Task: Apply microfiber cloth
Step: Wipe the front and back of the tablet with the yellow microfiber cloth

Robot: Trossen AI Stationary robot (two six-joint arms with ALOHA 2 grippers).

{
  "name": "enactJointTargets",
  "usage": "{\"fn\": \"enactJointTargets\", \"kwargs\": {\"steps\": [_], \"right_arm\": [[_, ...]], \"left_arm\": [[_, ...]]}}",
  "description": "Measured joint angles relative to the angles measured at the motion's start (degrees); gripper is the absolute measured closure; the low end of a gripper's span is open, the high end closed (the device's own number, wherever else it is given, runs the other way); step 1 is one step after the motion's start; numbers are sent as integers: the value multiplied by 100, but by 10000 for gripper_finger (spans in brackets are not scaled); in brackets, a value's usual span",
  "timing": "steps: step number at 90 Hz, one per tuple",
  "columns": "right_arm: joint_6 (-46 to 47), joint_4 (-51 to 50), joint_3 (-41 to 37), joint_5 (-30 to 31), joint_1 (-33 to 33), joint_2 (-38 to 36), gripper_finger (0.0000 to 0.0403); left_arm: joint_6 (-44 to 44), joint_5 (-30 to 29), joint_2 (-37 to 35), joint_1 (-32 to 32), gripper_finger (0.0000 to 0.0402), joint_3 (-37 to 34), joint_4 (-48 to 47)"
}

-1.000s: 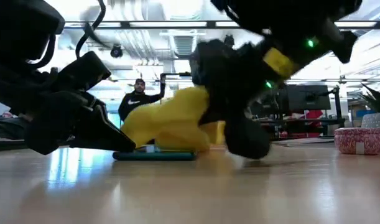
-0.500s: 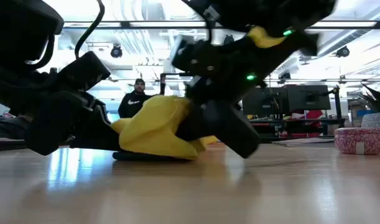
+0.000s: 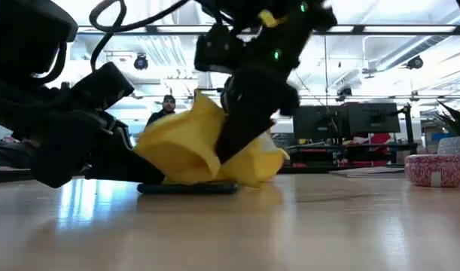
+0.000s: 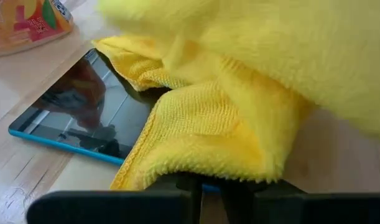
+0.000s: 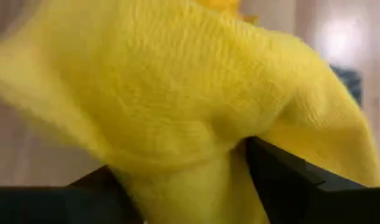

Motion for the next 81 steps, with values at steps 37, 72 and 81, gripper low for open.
{"fn": "enactJointTargets", "kwargs": {"steps": [37, 72, 81], "right_arm": [[212, -1983, 1283, 26, 24, -4, 91], [857, -592, 937, 606, 403, -20, 137], [1040, 77, 464, 649, 431, -20, 164]], "left_arm": [[0, 1, 0, 2, 373, 0, 1], [0, 2, 0, 0, 373, 0, -1], [0, 2, 0, 2, 373, 0, 1]]}}
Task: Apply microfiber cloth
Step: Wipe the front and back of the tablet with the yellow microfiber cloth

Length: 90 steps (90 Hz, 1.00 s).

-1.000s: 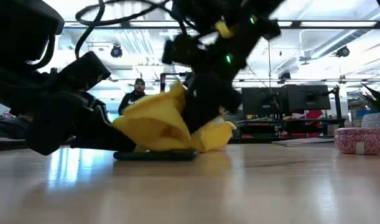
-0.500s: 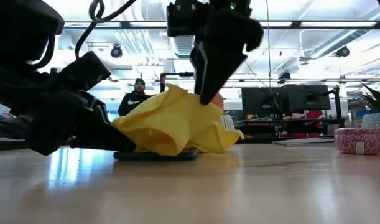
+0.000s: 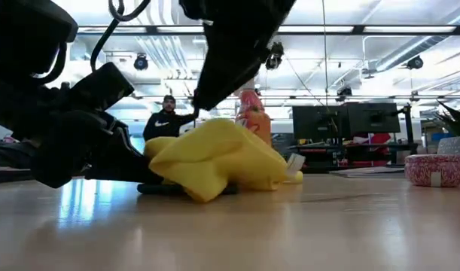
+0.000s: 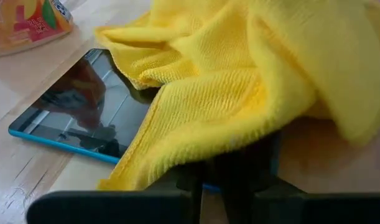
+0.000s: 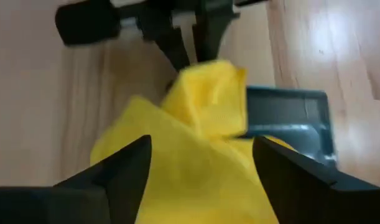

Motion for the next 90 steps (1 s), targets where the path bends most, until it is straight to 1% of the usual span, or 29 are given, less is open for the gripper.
{"fn": "enactJointTargets", "kwargs": {"steps": [8, 17, 26, 41, 52, 57, 62, 72, 76, 82, 90], "right_arm": [[290, 141, -369, 2, -17, 0, 190], [536, 131, -580, 4, -18, 0, 216], [486, 129, -572, 139, 64, -2, 239], [32, -13, -370, 889, 266, -144, 279], [244, -604, -332, 894, 256, -275, 313], [412, -747, -376, 871, 234, -273, 330], [508, -683, -474, 772, 223, -253, 347], [516, -58, -628, 84, 191, -37, 380], [466, 150, -639, -74, 177, 113, 392], [340, 556, -640, -153, 141, 303, 400], [179, 1029, -639, -148, 18, 499, 397]], "left_arm": [[0, 0, 0, -4, 373, 0, 0], [0, 0, 0, -4, 373, 0, 0], [0, 0, 0, -1, 373, 0, 0], [24, -8, 0, 1, 373, 0, 0], [22, -25, 0, 1, 373, 0, 8], [23, -31, 0, 1, 373, 0, 20], [23, -50, 0, 1, 373, 0, 37], [22, -57, 0, 1, 373, 0, 51], [22, -57, 0, 1, 373, 0, 52], [24, -57, 0, 1, 373, 0, 73], [24, -57, 0, 1, 373, 0, 88]]}}
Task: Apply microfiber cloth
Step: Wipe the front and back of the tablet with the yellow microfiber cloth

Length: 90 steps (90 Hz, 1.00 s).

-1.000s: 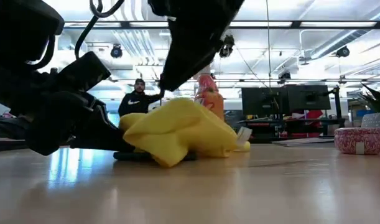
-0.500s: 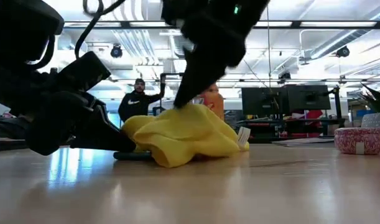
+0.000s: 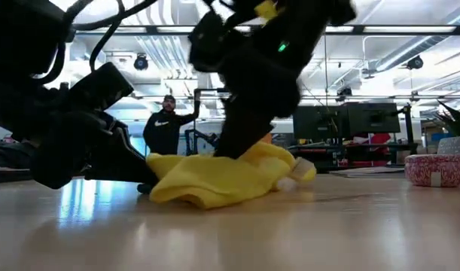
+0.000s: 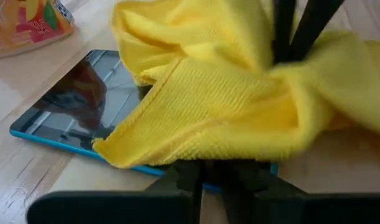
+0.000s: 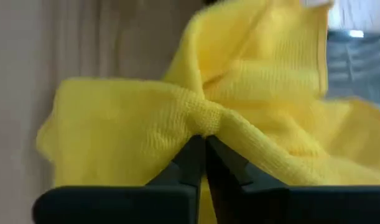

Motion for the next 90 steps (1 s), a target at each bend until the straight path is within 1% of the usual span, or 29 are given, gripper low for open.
{"fn": "enactJointTargets", "kwargs": {"steps": [18, 26, 32, 43, 56, 67, 80, 90], "right_arm": [[-97, 902, 5, 299, -307, 253, 402], [-81, 941, 1, 322, -432, 277, 401], [-7, 866, 3, 501, -510, 299, 402], [65, 516, -6, 1069, -640, 318, 402], [71, 445, -36, 1373, -705, 321, 403], [-48, 241, -42, 1784, -800, 321, 403], [-108, 6, -45, 1847, -967, 318, 403], [-340, 57, -45, 1653, -993, 314, 403]], "left_arm": [[-2, 9, 0, 0, 373, 0, 8], [-2, 9, 0, 0, 373, 0, 2], [-2, 9, 0, -8, 373, 0, -3], [-2, 11, 0, -17, 373, 0, -9], [-2, 11, 0, -28, 373, 0, -5], [-4, 11, 0, -28, 373, 0, -5], [-2, 13, 0, -31, 373, 0, -7], [-2, 13, 0, -33, 373, 0, -7]]}}
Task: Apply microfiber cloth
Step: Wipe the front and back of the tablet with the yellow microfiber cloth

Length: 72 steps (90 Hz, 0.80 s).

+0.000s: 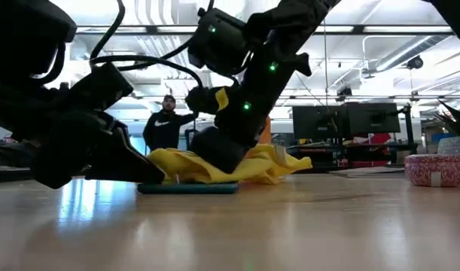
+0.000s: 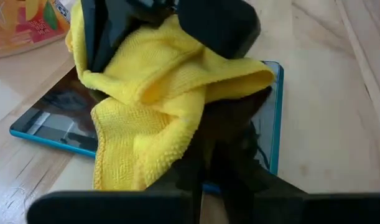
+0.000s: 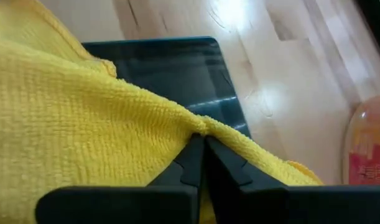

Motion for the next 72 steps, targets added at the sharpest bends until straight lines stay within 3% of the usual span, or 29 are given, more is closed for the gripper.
{"fn": "enactJointTargets", "kwargs": {"steps": [13, 44, 72], "right_arm": [[-104, 33, -2, -540, 234, -13, 403], [130, 381, -9, -731, 1269, 17, 403], [419, 840, -15, -830, 1717, 35, 403]], "left_arm": [[0, 0, 0, 0, 373, 0, 0], [-37, 182, -2, -17, 373, 0, 16], [-39, 118, -2, -11, 373, 2, 23]]}}
